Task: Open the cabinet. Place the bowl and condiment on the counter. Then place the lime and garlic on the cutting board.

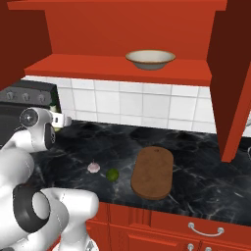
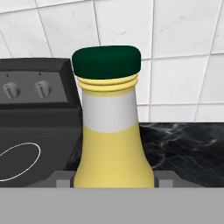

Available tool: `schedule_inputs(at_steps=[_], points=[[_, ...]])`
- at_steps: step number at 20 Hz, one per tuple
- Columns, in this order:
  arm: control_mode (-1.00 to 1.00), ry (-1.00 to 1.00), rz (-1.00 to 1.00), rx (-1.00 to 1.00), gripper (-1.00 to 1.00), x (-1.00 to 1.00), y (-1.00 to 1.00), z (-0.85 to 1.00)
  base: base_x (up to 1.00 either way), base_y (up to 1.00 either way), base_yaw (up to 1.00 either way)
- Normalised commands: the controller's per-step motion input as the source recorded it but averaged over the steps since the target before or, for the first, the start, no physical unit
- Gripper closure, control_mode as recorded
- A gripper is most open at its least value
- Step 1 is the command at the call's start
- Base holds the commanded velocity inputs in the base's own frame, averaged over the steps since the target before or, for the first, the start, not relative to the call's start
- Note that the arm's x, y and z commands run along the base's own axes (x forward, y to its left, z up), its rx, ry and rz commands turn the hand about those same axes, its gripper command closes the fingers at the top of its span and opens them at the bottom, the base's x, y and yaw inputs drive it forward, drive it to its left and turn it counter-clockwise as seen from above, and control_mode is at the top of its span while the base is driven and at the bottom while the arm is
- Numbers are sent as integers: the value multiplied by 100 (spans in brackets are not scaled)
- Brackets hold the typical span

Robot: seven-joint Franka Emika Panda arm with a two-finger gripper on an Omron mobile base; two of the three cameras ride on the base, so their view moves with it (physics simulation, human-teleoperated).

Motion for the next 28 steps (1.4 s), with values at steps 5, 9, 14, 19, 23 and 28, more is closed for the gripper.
schedule_inputs(at_steps=[5,9,14,19,23,28], points=[[-100,5,0,0,100,10,8,-27,0,0,0],[-100,5,0,0,100,15,2,-32,0,0,0],[-100,3,0,0,100,14,2,-31,0,0,0],[-100,1,0,0,100,4,11,-33,0,0,0],[-100,0,0,0,100,0,16,-30,0,0,0],[-100,0,0,0,100,0,5,-24,0,0,0]])
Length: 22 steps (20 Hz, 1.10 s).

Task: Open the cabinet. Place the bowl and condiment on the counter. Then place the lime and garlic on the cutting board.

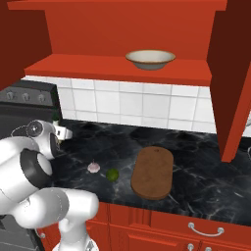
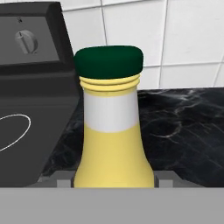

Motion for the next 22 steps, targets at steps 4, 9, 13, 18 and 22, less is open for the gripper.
schedule_inputs(at_steps=[4,9,13,18,22], points=[[-100,0,0,0,100,0,0,-24,0,0,0],[-100,0,0,0,100,0,0,-24,0,0,0],[-100,0,0,0,100,0,1,-21,0,0,0],[-100,0,0,0,100,0,8,-20,0,0,0],[-100,0,0,0,100,0,7,-16,0,0,0]])
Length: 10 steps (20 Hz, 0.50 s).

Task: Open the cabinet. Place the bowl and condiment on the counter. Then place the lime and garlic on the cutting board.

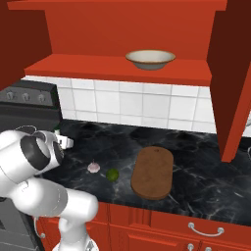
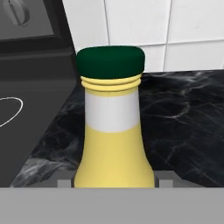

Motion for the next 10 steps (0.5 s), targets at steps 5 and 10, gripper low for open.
schedule_inputs(at_steps=[5,10], points=[[-100,0,0,0,100,0,6,-18,0,0,0],[-100,0,0,0,100,-4,1,-22,0,0,0]])
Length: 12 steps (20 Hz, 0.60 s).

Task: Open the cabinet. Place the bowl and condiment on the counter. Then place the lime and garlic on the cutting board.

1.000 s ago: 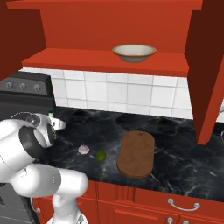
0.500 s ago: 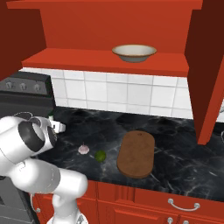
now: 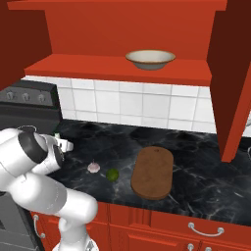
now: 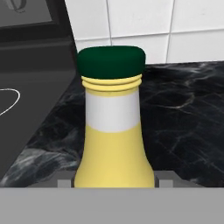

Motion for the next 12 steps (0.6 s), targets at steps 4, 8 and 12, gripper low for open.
schedule_inputs(at_steps=[4,8,12], points=[[-100,0,0,0,100,-5,0,-23,0,0,0],[-100,0,0,0,100,-6,0,-19,0,0,0],[-100,0,0,0,100,-7,0,-19,0,0,0]])
